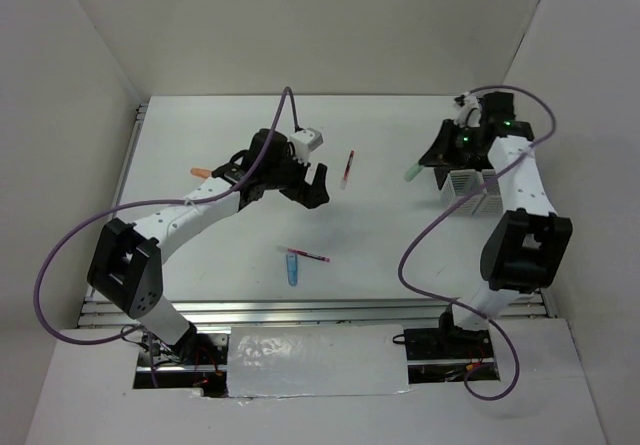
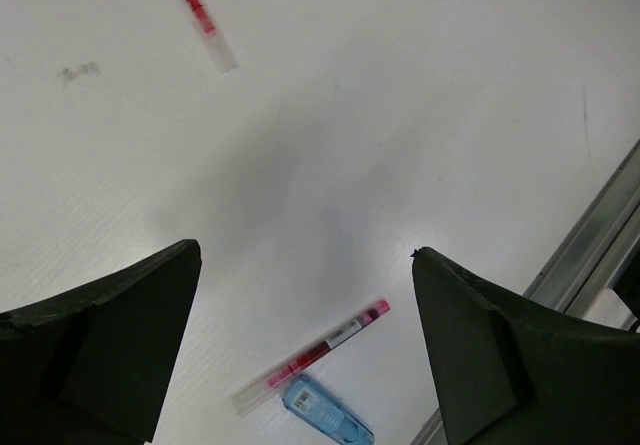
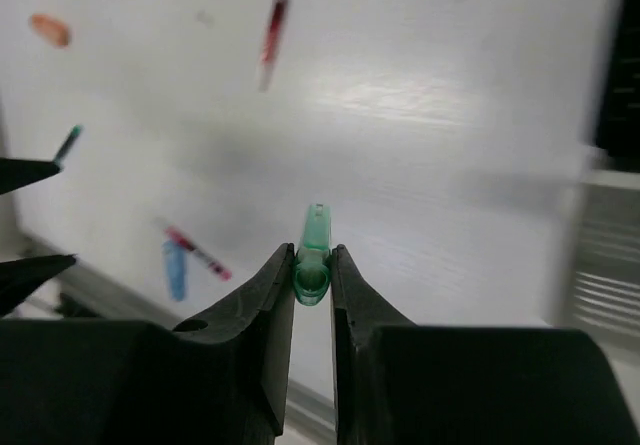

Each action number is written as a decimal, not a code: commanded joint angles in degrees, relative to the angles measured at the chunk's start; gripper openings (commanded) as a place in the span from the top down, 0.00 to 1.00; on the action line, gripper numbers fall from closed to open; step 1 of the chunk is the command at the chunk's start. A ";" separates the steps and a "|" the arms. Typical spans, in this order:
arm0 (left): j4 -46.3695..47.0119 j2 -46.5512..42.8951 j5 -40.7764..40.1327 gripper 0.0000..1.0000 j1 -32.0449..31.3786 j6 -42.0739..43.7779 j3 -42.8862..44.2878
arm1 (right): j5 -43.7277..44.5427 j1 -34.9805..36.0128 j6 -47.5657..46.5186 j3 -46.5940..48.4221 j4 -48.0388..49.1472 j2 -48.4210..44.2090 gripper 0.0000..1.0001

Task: Sort the stationery into containers
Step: Place the stationery in the storage box.

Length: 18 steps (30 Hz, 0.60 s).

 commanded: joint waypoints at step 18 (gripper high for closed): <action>-1.98 -3.96 -3.46 0.05 7.17 1.48 -1.85 | 29.98 -11.35 -10.89 -7.00 10.35 -7.68 1.00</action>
